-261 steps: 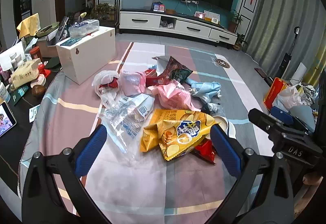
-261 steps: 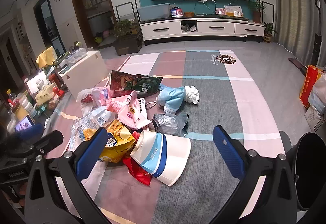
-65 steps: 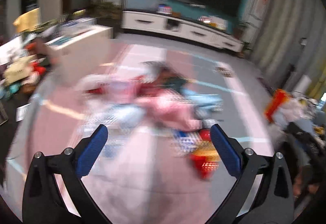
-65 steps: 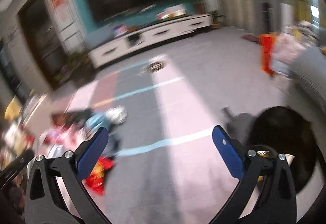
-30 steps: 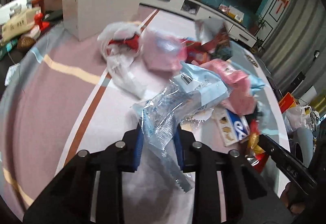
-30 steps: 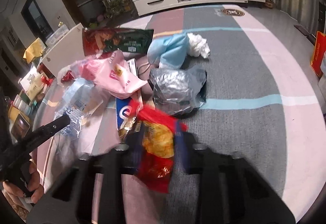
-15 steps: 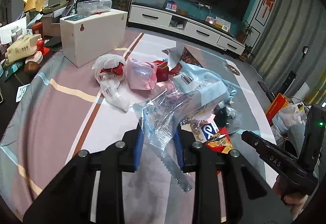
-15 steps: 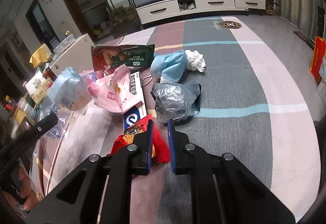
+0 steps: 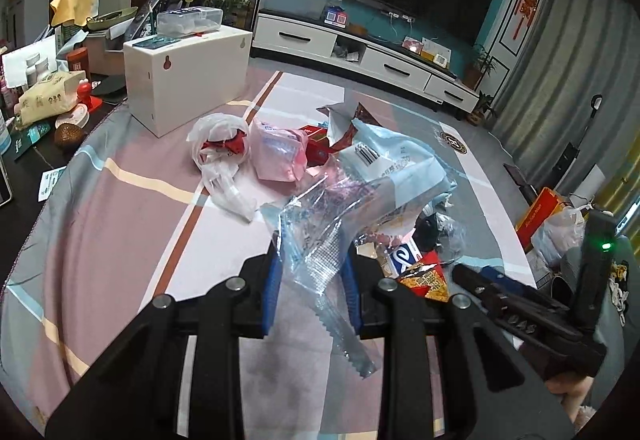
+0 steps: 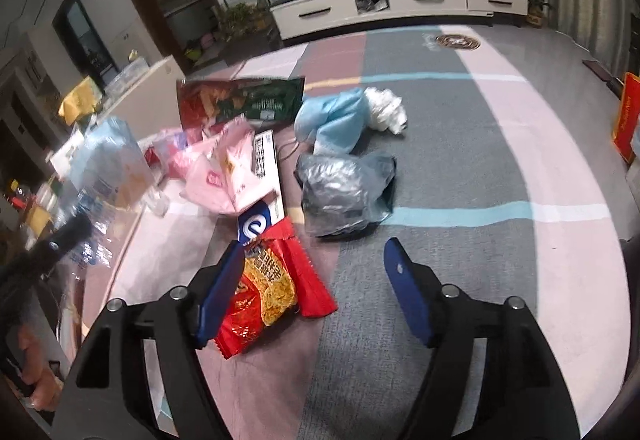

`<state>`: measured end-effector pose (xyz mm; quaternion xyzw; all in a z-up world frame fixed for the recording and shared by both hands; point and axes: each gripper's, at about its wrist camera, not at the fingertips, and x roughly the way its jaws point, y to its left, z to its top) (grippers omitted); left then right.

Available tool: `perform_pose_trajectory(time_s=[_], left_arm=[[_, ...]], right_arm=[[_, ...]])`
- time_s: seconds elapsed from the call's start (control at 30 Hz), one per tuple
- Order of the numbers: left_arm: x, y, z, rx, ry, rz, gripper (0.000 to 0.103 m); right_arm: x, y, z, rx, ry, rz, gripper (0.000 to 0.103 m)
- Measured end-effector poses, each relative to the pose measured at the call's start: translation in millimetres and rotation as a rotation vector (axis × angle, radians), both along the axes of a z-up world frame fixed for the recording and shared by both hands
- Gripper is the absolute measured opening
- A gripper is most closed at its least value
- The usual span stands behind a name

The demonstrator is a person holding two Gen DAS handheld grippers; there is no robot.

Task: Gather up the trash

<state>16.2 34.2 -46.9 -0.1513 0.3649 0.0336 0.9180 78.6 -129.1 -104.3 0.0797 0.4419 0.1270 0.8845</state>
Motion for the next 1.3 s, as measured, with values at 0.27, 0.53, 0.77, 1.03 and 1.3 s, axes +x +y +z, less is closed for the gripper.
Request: perform_pose_trajectory(time_s=[0.27, 0.53, 0.77, 1.03, 1.3], left_arm=[[-2, -2, 0, 0.001, 0.003, -0.002, 0.029], [-3, 0, 2, -0.01, -0.004, 0.001, 0.029], [-8, -3, 7, -0.008, -0.024, -0.01, 0.029], [-10, -18, 17, -0.007, -0.046, -0.04, 0.029], [-14, -45, 32, -0.033, -0.074, -0.064, 0.029]], right_arm=[[11, 20, -31, -0.078, 0.054, 0.028, 0.063], [5, 22, -28, -0.122, 0.045, 0.047, 0.02], [-12, 15, 4, -0.077, -0.029, 0.052, 0.02], [-26, 0, 38, -0.016, -0.104, 0.032, 0.02], [-43, -31, 69, 0.021, -0.181, -0.039, 0.02]])
